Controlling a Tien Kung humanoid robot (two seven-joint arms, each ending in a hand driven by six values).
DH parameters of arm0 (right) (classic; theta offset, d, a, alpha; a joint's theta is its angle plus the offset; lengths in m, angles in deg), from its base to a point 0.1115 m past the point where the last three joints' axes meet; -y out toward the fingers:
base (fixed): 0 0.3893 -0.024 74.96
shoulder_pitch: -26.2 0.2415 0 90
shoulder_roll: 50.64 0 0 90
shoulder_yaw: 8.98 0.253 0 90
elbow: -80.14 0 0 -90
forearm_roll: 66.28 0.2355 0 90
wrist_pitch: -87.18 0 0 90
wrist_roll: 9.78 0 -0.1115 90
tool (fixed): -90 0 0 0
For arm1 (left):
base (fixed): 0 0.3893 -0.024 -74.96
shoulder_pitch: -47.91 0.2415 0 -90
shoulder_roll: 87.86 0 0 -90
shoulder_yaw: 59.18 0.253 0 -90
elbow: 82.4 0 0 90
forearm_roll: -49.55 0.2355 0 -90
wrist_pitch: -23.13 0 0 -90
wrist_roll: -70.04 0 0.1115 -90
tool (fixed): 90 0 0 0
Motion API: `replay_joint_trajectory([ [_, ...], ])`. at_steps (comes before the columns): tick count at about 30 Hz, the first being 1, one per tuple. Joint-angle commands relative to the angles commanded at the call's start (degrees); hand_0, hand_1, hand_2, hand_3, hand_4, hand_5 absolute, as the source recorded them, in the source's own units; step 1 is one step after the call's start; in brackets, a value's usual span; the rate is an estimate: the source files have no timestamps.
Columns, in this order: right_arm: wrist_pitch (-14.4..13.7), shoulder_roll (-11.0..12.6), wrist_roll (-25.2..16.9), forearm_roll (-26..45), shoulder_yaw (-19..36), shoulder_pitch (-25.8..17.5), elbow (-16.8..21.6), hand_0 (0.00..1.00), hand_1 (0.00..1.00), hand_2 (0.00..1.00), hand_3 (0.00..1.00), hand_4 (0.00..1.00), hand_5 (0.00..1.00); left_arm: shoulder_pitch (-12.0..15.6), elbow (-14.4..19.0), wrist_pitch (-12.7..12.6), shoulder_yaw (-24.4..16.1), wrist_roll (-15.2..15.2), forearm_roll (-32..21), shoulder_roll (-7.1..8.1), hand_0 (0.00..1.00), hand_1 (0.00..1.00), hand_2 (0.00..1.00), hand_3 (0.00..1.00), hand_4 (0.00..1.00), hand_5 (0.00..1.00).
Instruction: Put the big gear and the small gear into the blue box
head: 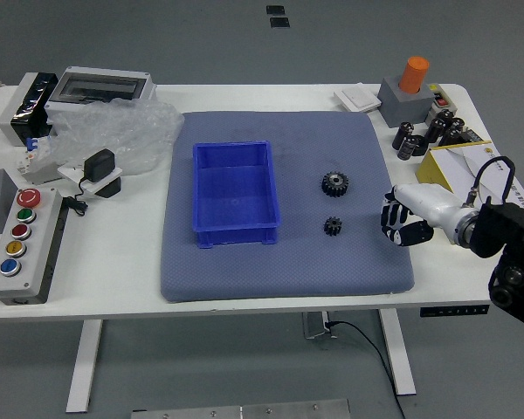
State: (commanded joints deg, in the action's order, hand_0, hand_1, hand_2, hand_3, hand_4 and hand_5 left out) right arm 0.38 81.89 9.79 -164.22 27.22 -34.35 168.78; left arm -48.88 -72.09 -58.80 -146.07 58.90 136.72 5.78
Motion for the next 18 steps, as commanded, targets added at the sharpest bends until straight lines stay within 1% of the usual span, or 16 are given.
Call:
replay_joint_trajectory([
  [3, 0.9, 0.1, 0.6, 0.1, 0.3, 0.1, 0.2, 0.686, 0.576, 0.633, 0.612, 0.660, 0.151, 0.0, 0.0, 0.0, 0.0, 0.0, 0.0, -0.02, 0.726, 0.675, 0.693, 0.690, 0.435, 0.019],
  [4, 1.3, 0.1, 0.8, 0.2, 0.4, 0.1, 0.3, 0.676, 0.616, 0.706, 0.729, 0.698, 0.143, 0.0, 0.0, 0.0, 0.0, 0.0, 0.0, -0.02, 0.725, 0.676, 0.693, 0.689, 0.434, 0.019],
  [9, 2.8, 0.2, 1.7, 0.3, 0.9, 0.1, 0.6, 0.676, 0.616, 0.706, 0.729, 0.698, 0.143, 0.0, 0.0, 0.0, 0.0, 0.0, 0.0, -0.01, 0.725, 0.676, 0.693, 0.689, 0.434, 0.019],
  [10, 3.0, 0.2, 1.9, 0.3, 0.9, 0.2, 0.6, 0.665, 0.641, 0.764, 0.796, 0.687, 0.159, 0.0, 0.0, 0.0, 0.0, 0.0, 0.0, 0.00, 0.725, 0.676, 0.693, 0.690, 0.434, 0.019],
  [18, 4.6, 0.8, 3.2, -0.2, 2.5, 0.3, 2.0, 0.661, 0.646, 0.771, 0.807, 0.686, 0.166, 0.0, 0.0, 0.0, 0.0, 0.0, -0.1, -0.01, 0.727, 0.676, 0.692, 0.691, 0.434, 0.019],
])
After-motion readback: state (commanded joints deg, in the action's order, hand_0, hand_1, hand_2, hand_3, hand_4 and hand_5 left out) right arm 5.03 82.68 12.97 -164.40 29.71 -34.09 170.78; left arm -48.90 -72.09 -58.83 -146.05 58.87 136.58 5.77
